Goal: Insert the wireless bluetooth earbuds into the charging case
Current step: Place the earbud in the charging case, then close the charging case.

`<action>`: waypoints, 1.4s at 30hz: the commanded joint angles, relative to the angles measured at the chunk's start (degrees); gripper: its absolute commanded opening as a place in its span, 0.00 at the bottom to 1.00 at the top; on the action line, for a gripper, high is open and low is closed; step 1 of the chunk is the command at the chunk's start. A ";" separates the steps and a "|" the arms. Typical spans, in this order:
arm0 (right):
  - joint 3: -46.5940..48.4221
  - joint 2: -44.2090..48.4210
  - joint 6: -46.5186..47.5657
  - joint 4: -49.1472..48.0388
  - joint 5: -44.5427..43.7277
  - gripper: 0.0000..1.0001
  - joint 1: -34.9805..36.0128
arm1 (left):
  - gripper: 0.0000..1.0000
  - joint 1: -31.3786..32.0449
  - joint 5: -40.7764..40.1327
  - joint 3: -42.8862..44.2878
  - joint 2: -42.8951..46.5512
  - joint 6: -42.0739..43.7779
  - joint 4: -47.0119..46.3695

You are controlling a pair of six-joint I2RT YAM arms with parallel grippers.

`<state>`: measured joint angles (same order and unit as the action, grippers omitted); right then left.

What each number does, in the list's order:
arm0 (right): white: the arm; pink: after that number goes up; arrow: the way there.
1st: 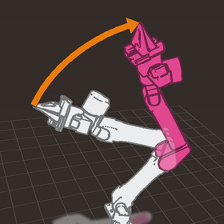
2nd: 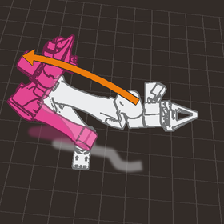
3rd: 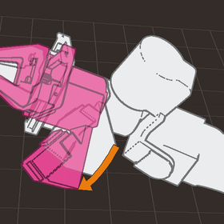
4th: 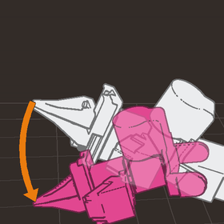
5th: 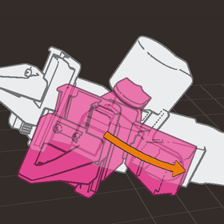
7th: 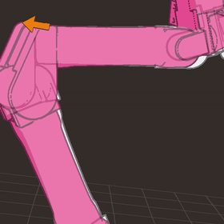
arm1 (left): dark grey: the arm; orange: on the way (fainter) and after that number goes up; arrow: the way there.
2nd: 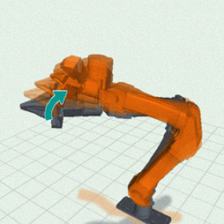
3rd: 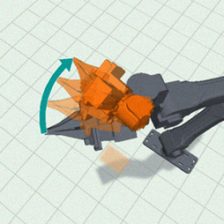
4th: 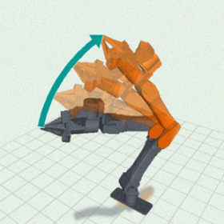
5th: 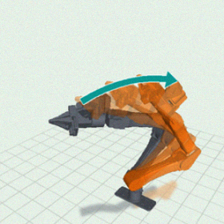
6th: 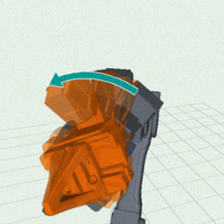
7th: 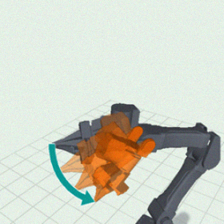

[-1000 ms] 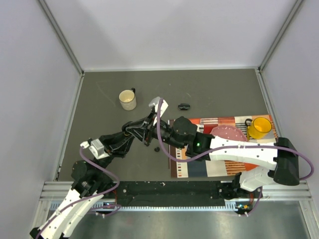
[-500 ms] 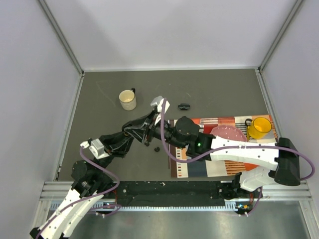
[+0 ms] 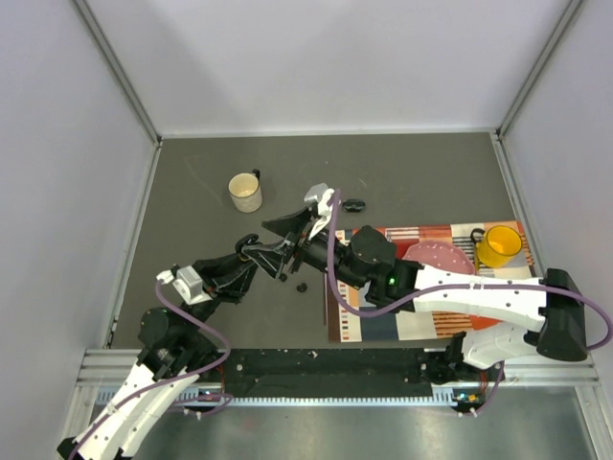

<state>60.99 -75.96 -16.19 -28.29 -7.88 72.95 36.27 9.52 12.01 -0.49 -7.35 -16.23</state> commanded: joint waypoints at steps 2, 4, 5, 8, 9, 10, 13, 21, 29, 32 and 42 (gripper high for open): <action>-0.79 4.06 -0.07 -1.16 -7.05 0.82 0.18 | 0.00 0.12 -0.47 1.44 6.12 -0.38 -1.70; -0.18 4.59 0.19 1.48 -11.44 0.91 0.27 | 0.00 0.12 -0.38 1.70 6.12 -0.47 -1.35; 0.18 5.03 0.80 2.71 -12.76 0.92 0.09 | 0.00 0.12 -0.55 1.79 6.03 -0.38 -0.91; 3.95 5.13 0.98 12.52 -15.23 0.99 -0.61 | 0.00 0.12 -0.90 2.05 6.20 -0.29 -0.56; 5.70 4.86 0.20 16.30 -15.32 0.99 -1.14 | 0.00 0.12 -0.82 2.05 6.29 -0.38 -0.47; 9.37 4.34 -0.59 23.82 -15.24 0.99 -2.27 | 0.00 0.12 -0.90 2.14 6.29 -0.38 -0.38; 13.61 3.80 -1.40 31.69 -11.21 0.99 -4.73 | 0.00 0.12 -1.26 2.40 6.99 -0.82 -0.12; 12.22 8.90 -5.77 34.09 12.31 0.99 -12.38 | 0.00 0.12 -2.14 1.88 9.81 -3.28 0.06; 13.98 7.85 -20.98 47.36 17.37 0.99 -23.37 | 0.00 0.12 -0.03 3.45 9.72 -2.85 -1.53; 13.28 9.68 -24.49 49.30 15.01 0.99 -24.69 | 0.00 0.12 -0.03 4.77 9.72 -1.44 -0.65; -0.16 25.60 -26.26 23.99 18.62 0.99 -24.96 | 0.00 0.12 3.05 7.50 9.90 -2.31 2.69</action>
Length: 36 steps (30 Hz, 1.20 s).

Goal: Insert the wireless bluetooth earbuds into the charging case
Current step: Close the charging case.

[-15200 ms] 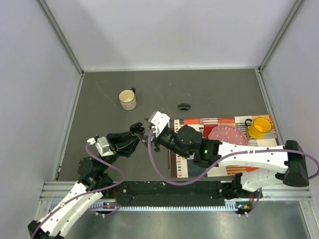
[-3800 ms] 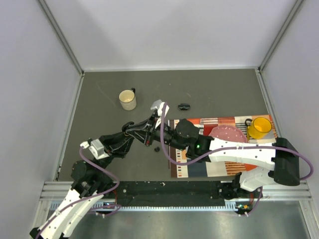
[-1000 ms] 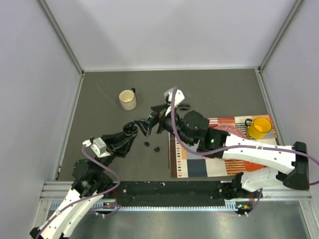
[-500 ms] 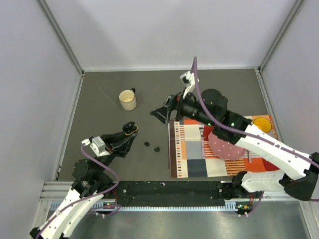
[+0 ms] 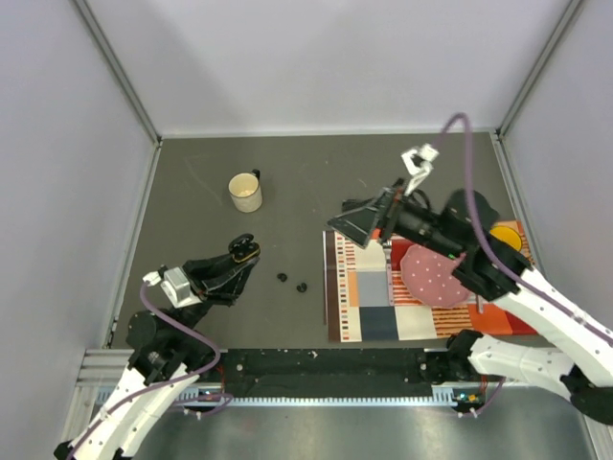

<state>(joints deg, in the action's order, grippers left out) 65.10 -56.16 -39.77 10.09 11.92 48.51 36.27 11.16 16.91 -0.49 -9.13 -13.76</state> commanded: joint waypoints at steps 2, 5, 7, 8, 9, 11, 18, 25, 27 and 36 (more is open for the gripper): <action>-2.62 4.93 -0.67 -10.29 -4.78 0.99 -0.61 | 0.00 0.12 0.80 2.69 9.81 -1.07 -0.83; 4.40 -0.68 1.79 2.42 -10.14 0.99 -0.61 | 0.00 0.12 -0.60 3.22 9.63 -0.11 -0.92; 10.20 -5.94 3.02 5.98 -9.90 0.95 -0.61 | 0.00 0.12 -1.23 3.22 8.85 1.29 -2.14; 11.35 -7.11 3.03 6.95 -8.68 0.92 -0.61 | 0.00 0.12 -0.62 3.48 8.32 1.82 -1.98; 11.89 -8.08 2.94 7.05 -8.15 0.91 -0.52 | 0.00 0.12 0.08 3.92 7.71 2.18 -1.54; 11.28 -9.49 2.41 6.18 -8.32 0.90 -0.61 | 0.00 0.12 2.02 4.89 5.51 1.48 -0.57; 10.48 -10.19 3.03 6.26 -9.55 0.86 -0.35 | 0.00 0.12 5.80 1.21 3.13 -5.20 -3.29; 13.03 -15.90 4.34 8.63 -7.45 0.88 0.27 | 0.00 0.12 13.62 -1.17 -4.94 -4.59 -10.49; 15.14 -18.01 4.79 9.95 -6.65 0.88 0.35 | 0.00 0.12 14.68 -0.91 -6.79 -4.06 -11.99; 18.13 -22.32 7.68 9.86 -5.33 0.88 2.02 | 0.00 0.12 18.19 0.93 -21.46 -1.86 -22.27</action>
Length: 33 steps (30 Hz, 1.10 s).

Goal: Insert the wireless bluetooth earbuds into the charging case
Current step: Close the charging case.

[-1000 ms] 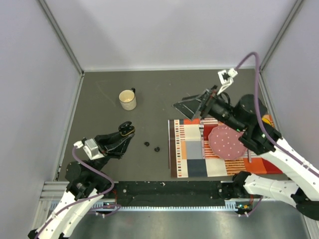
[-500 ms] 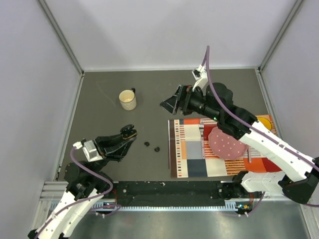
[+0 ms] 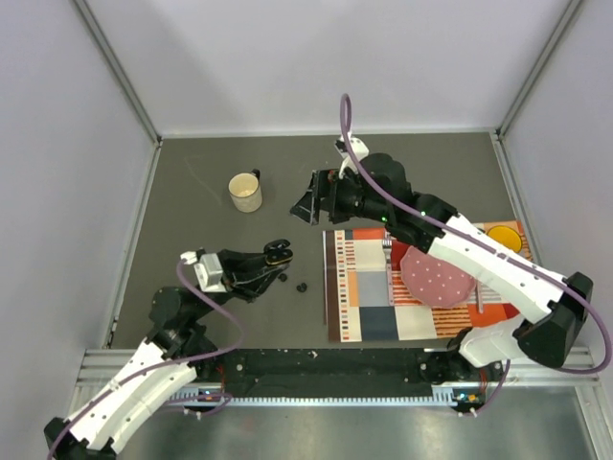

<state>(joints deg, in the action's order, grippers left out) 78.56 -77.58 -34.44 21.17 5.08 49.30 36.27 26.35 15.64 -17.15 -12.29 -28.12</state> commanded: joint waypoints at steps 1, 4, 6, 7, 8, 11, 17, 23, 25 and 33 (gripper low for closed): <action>4.84 -1.78 2.53 -1.22 1.68 0.88 1.41 | 0.00 0.12 3.53 2.64 -5.70 1.31 -8.26; 5.72 -2.75 2.62 -1.13 1.95 0.89 1.94 | 0.00 0.12 5.64 3.35 -8.42 1.48 -10.20; 5.99 -3.63 2.71 -0.87 1.60 0.89 2.29 | 0.00 0.12 5.47 3.00 -9.22 1.22 -12.21; 6.07 -3.98 2.97 -0.34 2.03 0.89 2.38 | 0.00 0.12 5.29 2.91 -9.48 1.05 -12.83; 6.33 -4.68 3.14 -0.08 2.30 0.89 2.47 | 0.00 0.12 4.68 2.82 -9.48 0.87 -13.27; 6.60 -5.21 3.41 1.33 2.92 0.89 3.17 | 0.00 0.12 4.33 2.55 -9.57 0.87 -13.72; 5.11 -4.95 3.59 1.77 1.95 0.89 5.02 | 0.00 0.12 3.62 1.24 -9.57 -0.89 -15.91; 4.67 -5.04 3.85 1.95 2.13 0.89 5.98 | 0.00 0.12 3.89 1.06 -9.40 -0.89 -15.39; 4.58 -4.95 3.94 2.12 2.13 0.89 6.16 | 0.00 0.12 3.54 1.06 -9.22 -0.89 -15.21; 1.33 -1.61 2.10 4.05 -11.89 0.96 6.16 | 0.00 0.12 -4.01 1.59 -9.31 -3.87 -10.13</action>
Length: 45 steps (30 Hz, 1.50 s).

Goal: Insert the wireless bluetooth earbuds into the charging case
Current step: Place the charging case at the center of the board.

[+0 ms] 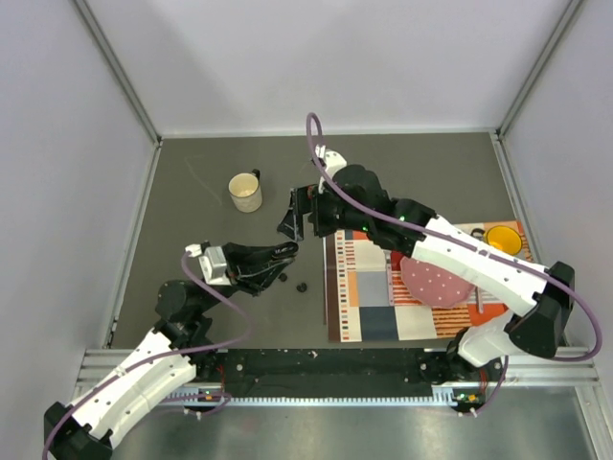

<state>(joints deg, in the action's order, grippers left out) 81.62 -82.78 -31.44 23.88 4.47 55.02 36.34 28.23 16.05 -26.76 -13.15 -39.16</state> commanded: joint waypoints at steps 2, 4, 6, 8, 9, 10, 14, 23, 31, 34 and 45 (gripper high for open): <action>-3.48 5.17 -2.13 2.13 -14.91 0.99 -0.26 | 0.00 0.05 -10.62 2.74 0.40 -8.18 4.68; -5.85 7.89 -4.67 2.49 -18.52 0.99 -2.11 | 0.00 0.05 -13.98 4.42 0.14 -8.91 11.95; -7.70 11.04 -6.95 2.49 -20.54 0.99 -3.69 | 0.00 -0.04 -15.04 6.44 -1.35 -10.14 15.23; -10.34 13.08 -8.45 2.49 -20.90 0.99 -6.24 | 0.00 -0.04 -14.87 8.28 -3.54 -11.72 18.85; -11.04 14.65 -9.33 2.49 -20.91 0.99 -6.94 | 0.00 -0.13 -14.43 8.55 -4.43 -12.16 18.85; -12.18 15.45 -9.51 2.49 -21.08 0.99 -7.64 | 0.00 -0.13 -13.99 8.82 -5.39 -12.95 18.94; -14.12 17.65 -8.29 2.40 -21.26 0.99 -7.92 | 0.00 -1.88 -11.45 11.27 -12.50 -17.51 19.04; -18.87 22.04 -8.11 2.93 -17.31 0.99 -8.27 | 0.00 -10.65 -2.24 14.01 -24.98 -30.86 15.53; -21.59 25.12 -6.79 3.72 -14.05 0.99 -8.35 | 0.00 -15.95 3.85 18.38 -40.52 -36.95 12.79; -22.12 25.30 -6.18 3.89 -13.35 0.99 -8.44 | 0.00 -15.95 4.82 19.27 -46.77 -37.91 8.85; -23.53 25.65 -5.74 4.86 -12.47 0.99 -8.62 | 0.00 -16.47 6.32 29.29 -68.67 -39.15 11.73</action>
<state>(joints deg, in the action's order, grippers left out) 58.37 -58.50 -38.11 29.28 -8.45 46.87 20.29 33.74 41.85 -93.17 -51.70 -26.22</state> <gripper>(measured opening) 0.987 0.331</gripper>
